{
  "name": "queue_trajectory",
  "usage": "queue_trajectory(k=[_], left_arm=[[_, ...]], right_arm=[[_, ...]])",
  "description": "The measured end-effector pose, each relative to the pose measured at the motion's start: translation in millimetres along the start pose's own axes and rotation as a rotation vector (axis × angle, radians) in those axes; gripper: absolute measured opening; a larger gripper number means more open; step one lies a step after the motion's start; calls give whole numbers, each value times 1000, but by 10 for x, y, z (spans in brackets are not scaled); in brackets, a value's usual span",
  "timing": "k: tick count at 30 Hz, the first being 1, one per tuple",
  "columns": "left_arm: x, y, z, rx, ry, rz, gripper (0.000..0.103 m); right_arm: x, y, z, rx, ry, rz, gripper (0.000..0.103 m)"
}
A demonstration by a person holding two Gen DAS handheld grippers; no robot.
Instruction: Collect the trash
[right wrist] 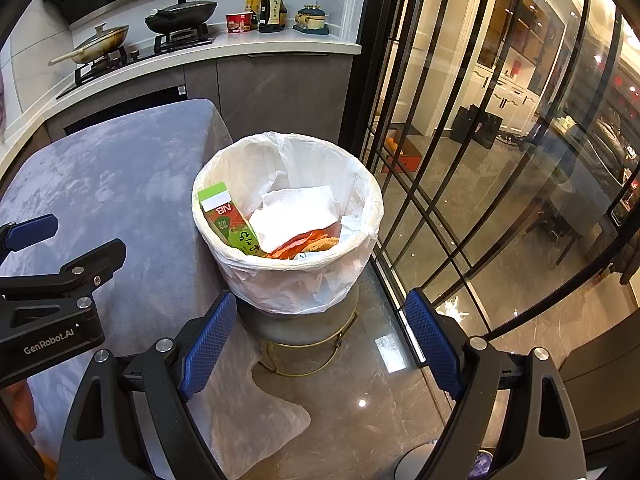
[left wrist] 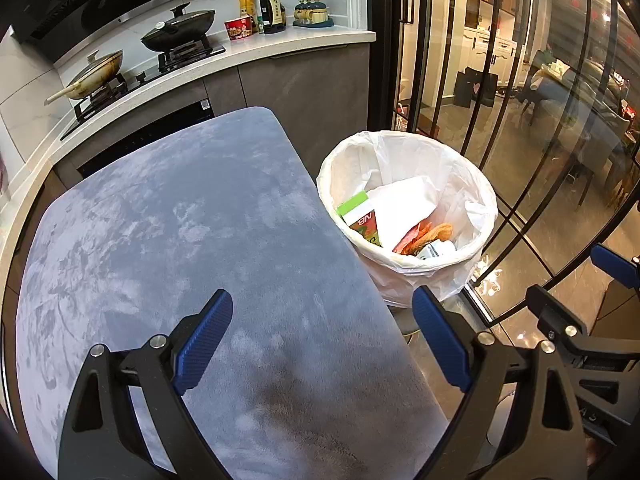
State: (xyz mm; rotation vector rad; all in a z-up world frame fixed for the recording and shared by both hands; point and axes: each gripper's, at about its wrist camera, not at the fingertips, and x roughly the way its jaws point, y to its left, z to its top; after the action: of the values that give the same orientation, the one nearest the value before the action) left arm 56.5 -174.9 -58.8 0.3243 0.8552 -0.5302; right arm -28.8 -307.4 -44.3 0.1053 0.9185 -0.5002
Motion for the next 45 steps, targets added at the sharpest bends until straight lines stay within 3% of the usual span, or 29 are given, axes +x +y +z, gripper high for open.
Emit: queue_trajectory(k=[45], left_arm=[[6, -32, -46, 11, 8, -2, 92]], right_arm=[[44, -50, -40, 12, 9, 7, 84]])
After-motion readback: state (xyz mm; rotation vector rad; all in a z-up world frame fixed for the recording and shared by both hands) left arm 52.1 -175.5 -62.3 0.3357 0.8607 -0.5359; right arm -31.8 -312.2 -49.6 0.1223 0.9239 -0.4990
